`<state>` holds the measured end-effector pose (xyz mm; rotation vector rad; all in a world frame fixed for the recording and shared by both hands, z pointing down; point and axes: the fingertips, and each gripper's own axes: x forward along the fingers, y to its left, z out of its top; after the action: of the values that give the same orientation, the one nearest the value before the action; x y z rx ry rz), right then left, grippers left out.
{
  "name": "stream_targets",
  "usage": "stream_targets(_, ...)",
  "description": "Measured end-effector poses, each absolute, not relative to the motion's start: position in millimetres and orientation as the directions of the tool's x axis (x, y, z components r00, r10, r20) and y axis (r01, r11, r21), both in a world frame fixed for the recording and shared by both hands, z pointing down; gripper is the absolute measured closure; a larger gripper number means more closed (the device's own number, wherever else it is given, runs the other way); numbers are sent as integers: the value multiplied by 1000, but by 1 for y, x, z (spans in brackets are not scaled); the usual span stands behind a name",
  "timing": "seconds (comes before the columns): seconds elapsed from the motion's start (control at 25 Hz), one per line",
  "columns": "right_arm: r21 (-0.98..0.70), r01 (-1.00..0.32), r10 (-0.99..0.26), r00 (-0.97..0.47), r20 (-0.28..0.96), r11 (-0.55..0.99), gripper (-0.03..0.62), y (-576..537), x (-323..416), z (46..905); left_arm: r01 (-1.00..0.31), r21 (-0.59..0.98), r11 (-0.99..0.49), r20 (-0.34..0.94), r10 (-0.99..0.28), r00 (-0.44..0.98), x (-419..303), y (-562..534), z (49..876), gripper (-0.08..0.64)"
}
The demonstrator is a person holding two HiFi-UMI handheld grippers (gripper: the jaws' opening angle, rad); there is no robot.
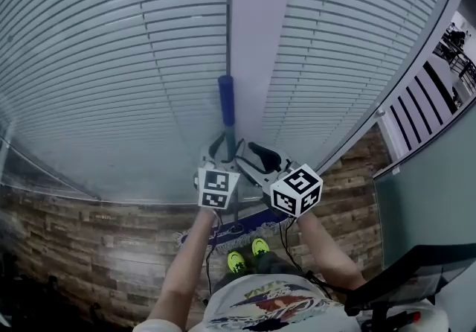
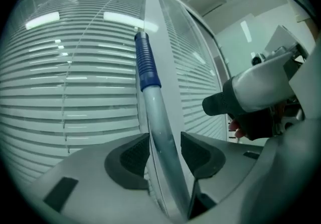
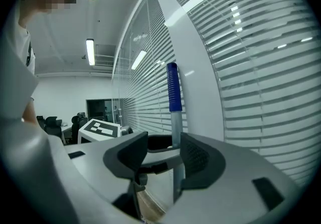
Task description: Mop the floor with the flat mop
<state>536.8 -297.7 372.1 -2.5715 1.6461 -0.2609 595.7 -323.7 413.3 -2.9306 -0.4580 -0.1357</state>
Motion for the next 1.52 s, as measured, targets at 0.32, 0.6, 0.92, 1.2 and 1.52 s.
stream_targets(0.32,-18,-905,-905,425,40,-425,411,-306,535,337,344,-136,-929,75,336,939,563,-309,420,411)
stream_targets(0.6,107,-919,-925,376,-58,-380,413,-292,503,263,347,-195,-917,88,336,938,502,-265,408,411)
stream_targets(0.92,104,-941,-946,316,-67,-322,437,-236,438,257,350,-399,-848,92,342,935,443,-205,392,387)
stream_targets(1.2,29,-969,-966,242,-93,-246,448,-132,365,270,432,-418,-799,86,439,894,386,-102,382,356)
stream_targets(1.52,47,-990,-984,130,-118,-136,449,-65,259,295,363,-246,-899,56,361,931,309,-34,405,485)
